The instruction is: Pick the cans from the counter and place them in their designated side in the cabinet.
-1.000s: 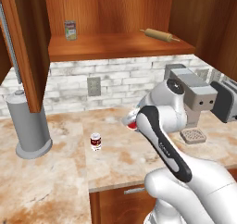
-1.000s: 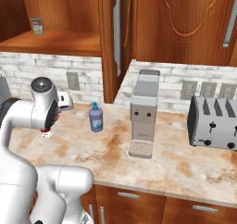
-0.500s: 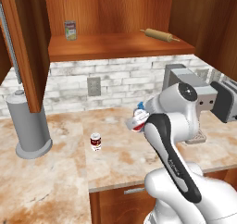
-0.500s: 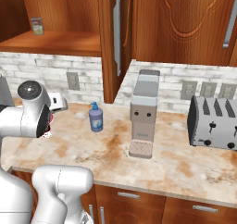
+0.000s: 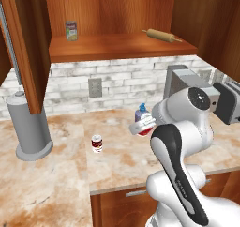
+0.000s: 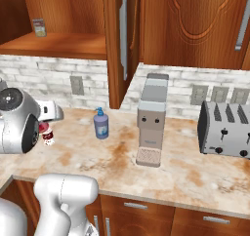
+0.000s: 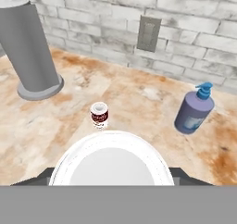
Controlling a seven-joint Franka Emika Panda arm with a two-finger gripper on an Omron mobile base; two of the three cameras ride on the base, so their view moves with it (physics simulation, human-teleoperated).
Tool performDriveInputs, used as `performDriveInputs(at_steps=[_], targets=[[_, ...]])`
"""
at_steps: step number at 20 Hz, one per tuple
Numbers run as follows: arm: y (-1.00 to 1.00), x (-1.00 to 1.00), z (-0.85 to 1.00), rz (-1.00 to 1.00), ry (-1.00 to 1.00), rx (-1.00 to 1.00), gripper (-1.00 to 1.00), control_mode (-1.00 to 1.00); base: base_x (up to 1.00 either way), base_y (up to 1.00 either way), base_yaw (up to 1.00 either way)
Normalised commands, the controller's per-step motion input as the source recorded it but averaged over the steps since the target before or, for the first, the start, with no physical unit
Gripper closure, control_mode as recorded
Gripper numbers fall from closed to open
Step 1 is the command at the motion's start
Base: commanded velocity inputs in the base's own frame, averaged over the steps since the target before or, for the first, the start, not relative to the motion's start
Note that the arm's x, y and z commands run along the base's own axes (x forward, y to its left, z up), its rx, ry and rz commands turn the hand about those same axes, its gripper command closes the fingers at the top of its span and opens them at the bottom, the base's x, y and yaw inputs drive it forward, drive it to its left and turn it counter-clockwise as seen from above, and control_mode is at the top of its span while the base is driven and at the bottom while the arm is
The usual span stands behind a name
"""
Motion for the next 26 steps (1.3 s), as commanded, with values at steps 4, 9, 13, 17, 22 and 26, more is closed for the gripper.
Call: performDriveInputs(at_steps=[4, 9, 13, 17, 22, 26], targets=[[0.0, -0.49, 0.32, -0.02, -0.02, 0.0, 1.0, -1.0, 0.0, 0.0, 0.0], [-0.01, -0.41, 0.45, 0.0, -0.07, 0.0, 1.0, -1.0, 0.0, 0.0, 0.0], [-0.04, -0.3, 0.46, 0.0, -0.05, 0.0, 1.0, -1.0, 0.0, 0.0, 0.0], [-0.08, -0.24, 0.43, 0.0, -0.03, 0.0, 1.0, -1.0, 0.0, 0.0, 0.0], [-0.09, -0.18, 0.4, 0.0, -0.04, 0.0, 1.0, -1.0, 0.0, 0.0, 0.0], [-0.01, -0.02, 0.3, 0.0, -0.05, 0.0, 1.0, -1.0, 0.0, 0.0, 0.0]])
